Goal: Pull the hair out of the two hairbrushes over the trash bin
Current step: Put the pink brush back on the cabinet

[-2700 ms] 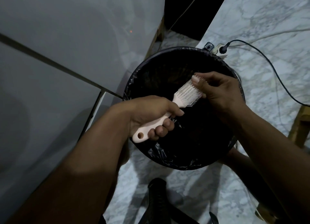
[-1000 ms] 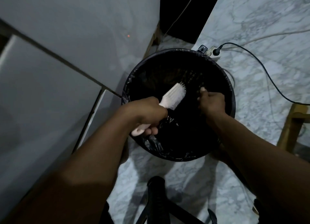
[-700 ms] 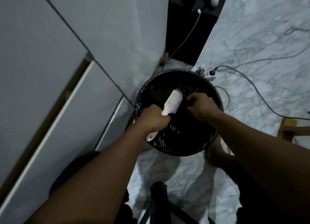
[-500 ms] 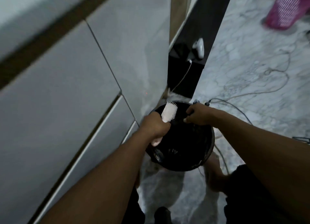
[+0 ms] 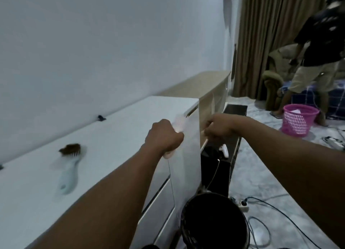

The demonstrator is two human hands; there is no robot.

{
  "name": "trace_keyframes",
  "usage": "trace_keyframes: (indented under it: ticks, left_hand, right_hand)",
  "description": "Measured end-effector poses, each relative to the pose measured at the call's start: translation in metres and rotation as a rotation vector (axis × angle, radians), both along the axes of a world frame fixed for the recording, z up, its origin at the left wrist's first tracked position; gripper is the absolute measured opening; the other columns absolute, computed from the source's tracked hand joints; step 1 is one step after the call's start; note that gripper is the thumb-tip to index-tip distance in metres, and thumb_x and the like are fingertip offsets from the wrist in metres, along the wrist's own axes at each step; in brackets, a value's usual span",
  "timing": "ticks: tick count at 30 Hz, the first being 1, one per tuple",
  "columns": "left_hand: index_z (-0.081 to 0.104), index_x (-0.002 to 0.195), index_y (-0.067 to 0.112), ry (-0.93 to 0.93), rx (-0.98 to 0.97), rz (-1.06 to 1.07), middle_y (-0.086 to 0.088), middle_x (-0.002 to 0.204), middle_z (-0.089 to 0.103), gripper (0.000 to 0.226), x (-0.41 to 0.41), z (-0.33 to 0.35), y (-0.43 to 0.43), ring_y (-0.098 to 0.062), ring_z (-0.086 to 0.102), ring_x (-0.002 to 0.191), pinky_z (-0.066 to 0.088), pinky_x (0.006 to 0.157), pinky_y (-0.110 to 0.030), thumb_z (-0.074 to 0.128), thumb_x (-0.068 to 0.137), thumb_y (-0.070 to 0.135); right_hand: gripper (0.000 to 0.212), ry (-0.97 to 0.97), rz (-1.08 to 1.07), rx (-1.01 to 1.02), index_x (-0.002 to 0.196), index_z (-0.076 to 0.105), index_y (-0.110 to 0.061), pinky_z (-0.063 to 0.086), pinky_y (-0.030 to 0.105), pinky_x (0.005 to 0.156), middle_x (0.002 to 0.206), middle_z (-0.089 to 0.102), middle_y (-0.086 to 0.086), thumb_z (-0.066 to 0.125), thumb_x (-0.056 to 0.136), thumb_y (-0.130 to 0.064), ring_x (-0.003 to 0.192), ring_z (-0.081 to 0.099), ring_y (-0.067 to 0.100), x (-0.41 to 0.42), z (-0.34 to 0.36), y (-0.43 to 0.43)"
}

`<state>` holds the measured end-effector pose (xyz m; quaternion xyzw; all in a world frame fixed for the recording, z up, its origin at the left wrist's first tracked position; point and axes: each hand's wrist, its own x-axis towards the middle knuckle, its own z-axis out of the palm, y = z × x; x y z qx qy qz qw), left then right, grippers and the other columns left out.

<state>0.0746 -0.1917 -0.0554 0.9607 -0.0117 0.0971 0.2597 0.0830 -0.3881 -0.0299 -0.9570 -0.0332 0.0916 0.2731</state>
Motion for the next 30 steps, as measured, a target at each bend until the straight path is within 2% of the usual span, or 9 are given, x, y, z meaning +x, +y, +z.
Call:
trace_keyframes:
  ticks: [3,7,12,16,18,20,22,26,30]
  left_hand:
    - [0.049,0.08,0.015,-0.077,0.044,0.042,-0.004,0.079,0.059,0.028,-0.02,0.044,0.022,-0.026,0.062,0.074,0.036,0.052,-0.027,0.064,0.076,0.039]
    - [0.048,0.076,0.018,-0.144,0.097,0.12,-0.001,0.077,0.06,0.023,-0.042,0.083,0.053,-0.02,0.061,0.07,0.039,0.054,-0.026,0.062,0.078,0.036]
    - [0.052,0.084,0.016,-0.173,0.106,0.224,0.0,0.078,0.061,0.025,-0.057,0.098,0.098,-0.021,0.065,0.075,0.044,0.059,-0.027,0.062,0.079,0.039]
    - [0.052,0.089,0.017,-0.158,0.112,0.316,0.002,0.078,0.059,0.026,-0.056,0.087,0.133,-0.021,0.064,0.075,0.045,0.059,-0.027,0.063,0.079,0.039]
    - [0.055,0.092,0.017,-0.144,0.105,0.35,0.002,0.08,0.06,0.026,-0.051,0.076,0.148,-0.019,0.062,0.071,0.043,0.057,-0.027,0.062,0.078,0.037]
    - [0.058,0.098,0.017,-0.115,0.1,0.364,0.0,0.089,0.063,0.029,-0.043,0.063,0.161,-0.02,0.063,0.076,0.048,0.063,-0.029,0.061,0.076,0.035]
    - [0.057,0.098,0.017,-0.078,0.112,0.37,0.001,0.09,0.063,0.028,-0.035,0.049,0.171,-0.022,0.064,0.081,0.049,0.066,-0.031,0.061,0.078,0.035]
    - [0.05,0.093,0.018,-0.019,0.185,0.39,0.003,0.082,0.054,0.022,-0.015,0.023,0.184,-0.023,0.059,0.08,0.038,0.061,-0.029,0.061,0.083,0.034]
    - [0.047,0.092,0.019,0.03,0.264,0.376,-0.002,0.102,0.068,0.022,0.0,0.005,0.193,-0.025,0.068,0.096,0.041,0.067,-0.029,0.06,0.085,0.036]
  right_hand:
    - [0.027,-0.075,0.035,0.003,0.111,0.065,-0.011,0.058,0.046,0.09,0.088,0.076,0.003,0.067,0.09,-0.028,0.084,0.071,0.022,-0.018,0.047,0.021]
    - [0.027,-0.153,0.09,0.009,0.115,0.062,-0.015,0.053,0.037,0.077,0.101,0.076,0.006,0.065,0.092,-0.031,0.092,0.07,0.021,-0.04,0.091,0.05]
    - [0.034,-0.18,0.161,0.02,0.118,0.061,-0.015,0.046,0.03,0.065,0.1,0.077,0.004,0.067,0.09,-0.033,0.092,0.07,0.02,-0.04,0.11,0.097]
    - [0.039,-0.192,0.242,-0.013,0.123,0.055,-0.019,0.049,0.033,0.068,0.1,0.077,0.002,0.067,0.089,-0.036,0.105,0.071,0.024,-0.029,0.107,0.141]
    - [0.042,-0.206,0.282,-0.052,0.124,0.055,-0.021,0.056,0.037,0.082,0.097,0.076,-0.002,0.067,0.088,-0.038,0.103,0.07,0.024,-0.018,0.099,0.161]
    - [0.044,-0.21,0.314,-0.084,0.124,0.057,-0.022,0.056,0.042,0.093,0.093,0.075,-0.005,0.067,0.086,-0.041,0.099,0.07,0.02,-0.004,0.088,0.179]
    - [0.044,-0.203,0.345,-0.105,0.124,0.057,-0.023,0.055,0.041,0.094,0.098,0.074,-0.005,0.067,0.085,-0.042,0.097,0.068,0.017,0.011,0.074,0.195]
    - [0.046,-0.17,0.374,-0.14,0.127,0.058,-0.023,0.053,0.036,0.093,0.113,0.062,-0.001,0.067,0.087,-0.043,0.104,0.062,0.02,0.041,0.045,0.221]
    - [0.047,-0.129,0.381,-0.154,0.128,0.058,-0.022,0.049,0.033,0.091,0.117,0.059,0.0,0.067,0.087,-0.044,0.103,0.057,0.02,0.068,0.018,0.235]
